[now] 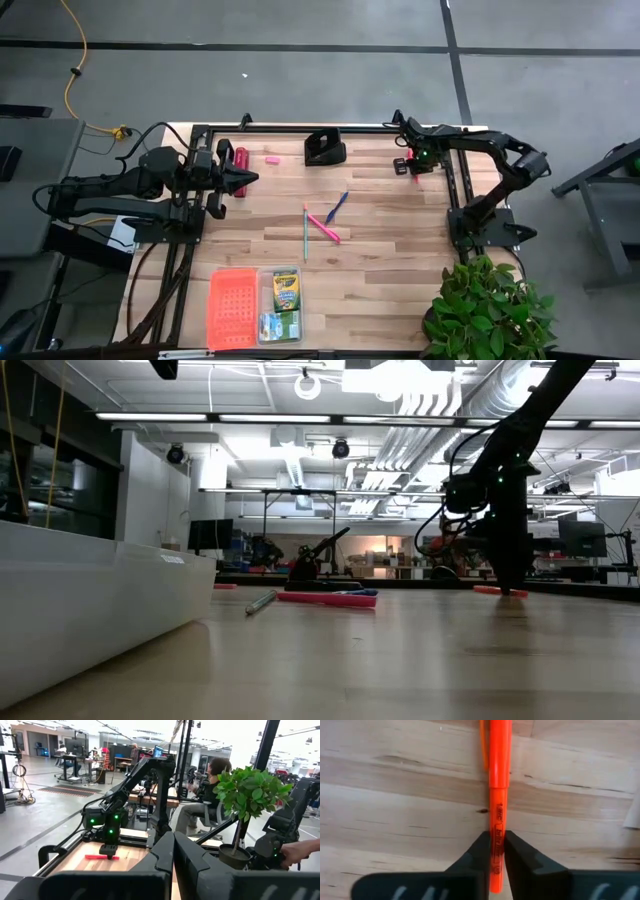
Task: Pack school essentials
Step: Put the orange pen into the supply box
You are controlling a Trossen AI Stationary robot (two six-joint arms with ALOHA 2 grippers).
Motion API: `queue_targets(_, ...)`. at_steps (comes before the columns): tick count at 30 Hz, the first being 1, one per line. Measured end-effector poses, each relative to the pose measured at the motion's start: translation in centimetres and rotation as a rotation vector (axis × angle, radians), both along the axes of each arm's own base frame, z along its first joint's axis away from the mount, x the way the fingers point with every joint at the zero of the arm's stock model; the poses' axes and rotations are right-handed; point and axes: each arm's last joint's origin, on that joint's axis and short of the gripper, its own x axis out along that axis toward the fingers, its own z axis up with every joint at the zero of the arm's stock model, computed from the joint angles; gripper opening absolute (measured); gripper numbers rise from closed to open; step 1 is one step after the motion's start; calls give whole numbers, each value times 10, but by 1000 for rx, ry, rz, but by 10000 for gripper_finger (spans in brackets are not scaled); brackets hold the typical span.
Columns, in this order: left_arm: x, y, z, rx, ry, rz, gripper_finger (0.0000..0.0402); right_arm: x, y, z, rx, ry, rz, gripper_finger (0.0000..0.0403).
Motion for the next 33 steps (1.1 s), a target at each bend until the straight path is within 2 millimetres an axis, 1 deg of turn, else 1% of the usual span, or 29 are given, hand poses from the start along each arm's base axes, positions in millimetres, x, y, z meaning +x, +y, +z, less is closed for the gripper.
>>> queue_targets(4,0,0,0,0,0,0,0,0,1,1,-2,-2,1,6)
queue_targets(8,0,0,0,0,0,0,0,-1,6,11,-27,-22,5,4)
queue_targets(12,0,0,0,0,0,0,0,-1,14,35,-109,-92,22,3)
queue_targets(14,0,0,0,-2,0,0,0,-2,20,46,-129,-130,25,2)
queue_targets(17,0,0,0,-8,-1,-1,0,4,32,67,-214,-245,56,2)
queue_targets(21,0,0,0,-8,-1,-1,0,21,53,96,-352,-440,145,1)
queue_targets(26,0,0,0,-42,-6,-3,0,53,88,127,-517,-733,306,1)
queue_targets(31,0,0,0,-61,-9,-9,0,83,129,151,-666,-990,495,1)
queue_targets(33,0,0,0,-61,-9,-9,0,91,145,158,-717,-1065,554,1)
